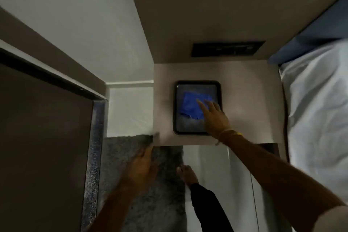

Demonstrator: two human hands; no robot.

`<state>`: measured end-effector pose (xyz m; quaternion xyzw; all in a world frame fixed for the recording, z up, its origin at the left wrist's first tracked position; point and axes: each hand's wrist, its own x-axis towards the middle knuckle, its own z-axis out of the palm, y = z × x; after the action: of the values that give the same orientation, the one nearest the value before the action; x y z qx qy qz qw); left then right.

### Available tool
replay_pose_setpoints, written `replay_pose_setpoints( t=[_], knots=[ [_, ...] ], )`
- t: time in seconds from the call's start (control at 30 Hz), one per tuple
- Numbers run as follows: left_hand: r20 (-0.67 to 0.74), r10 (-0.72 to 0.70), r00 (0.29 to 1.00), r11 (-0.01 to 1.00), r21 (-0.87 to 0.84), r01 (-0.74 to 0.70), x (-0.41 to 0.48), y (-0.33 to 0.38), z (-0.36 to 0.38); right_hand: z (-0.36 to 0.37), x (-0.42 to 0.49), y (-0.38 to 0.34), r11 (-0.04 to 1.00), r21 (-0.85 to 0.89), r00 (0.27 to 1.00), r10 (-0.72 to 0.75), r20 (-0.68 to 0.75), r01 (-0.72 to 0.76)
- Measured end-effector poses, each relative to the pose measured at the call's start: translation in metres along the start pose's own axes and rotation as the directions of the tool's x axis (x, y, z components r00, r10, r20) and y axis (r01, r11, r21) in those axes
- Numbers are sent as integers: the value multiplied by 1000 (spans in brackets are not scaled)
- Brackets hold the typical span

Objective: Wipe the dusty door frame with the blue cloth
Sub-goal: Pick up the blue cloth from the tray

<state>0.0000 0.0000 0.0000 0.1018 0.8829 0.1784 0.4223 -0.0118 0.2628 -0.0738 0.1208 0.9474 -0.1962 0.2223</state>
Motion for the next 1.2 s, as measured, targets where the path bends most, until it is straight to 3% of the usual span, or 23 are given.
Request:
replay_pose_setpoints(
  t=[0.13,0.27,0.47,0.7,0.8,0.87,0.9,0.93,0.97,1.03,1.13,1.2],
  knots=[
    [36,-54,998,999,7,53,62,-14,14,36,57,9,987,-161,998,4,63,6],
    [42,-10,999,1000,1,10,93,-27,20,63,83,20,947,-318,987,8,158,44],
    [27,-5,1000,1000,-27,6,114,-35,12,76,87,22,893,-438,993,-65,96,101],
    [-11,-34,999,997,-70,33,113,-39,4,66,92,16,828,-537,985,-108,133,163],
    [-45,-25,999,984,-175,17,106,-48,6,56,100,18,927,-360,994,-93,58,108],
    [-95,-11,995,966,-258,-14,96,-56,6,41,95,13,1000,-21,993,11,-115,-14],
    [-120,-6,993,952,-306,-31,90,-58,7,31,90,10,977,202,977,104,-185,-66],
    [-133,-12,991,934,-356,-37,84,-60,7,21,80,6,890,446,961,195,-198,-89],
    [-161,-9,987,913,-405,-57,74,-62,4,9,66,-2,726,684,957,242,-161,-68],
    [-234,-2,972,875,-470,-111,59,-61,-6,-8,35,-20,256,966,980,199,-20,-33],
    [-473,39,880,858,-435,-272,19,-52,-39,-30,-10,-56,-248,968,999,-28,23,-29],
    [-623,54,781,835,-400,-378,-20,-44,-67,-47,-40,-93,-407,912,978,-206,-34,-54]
  ],
)
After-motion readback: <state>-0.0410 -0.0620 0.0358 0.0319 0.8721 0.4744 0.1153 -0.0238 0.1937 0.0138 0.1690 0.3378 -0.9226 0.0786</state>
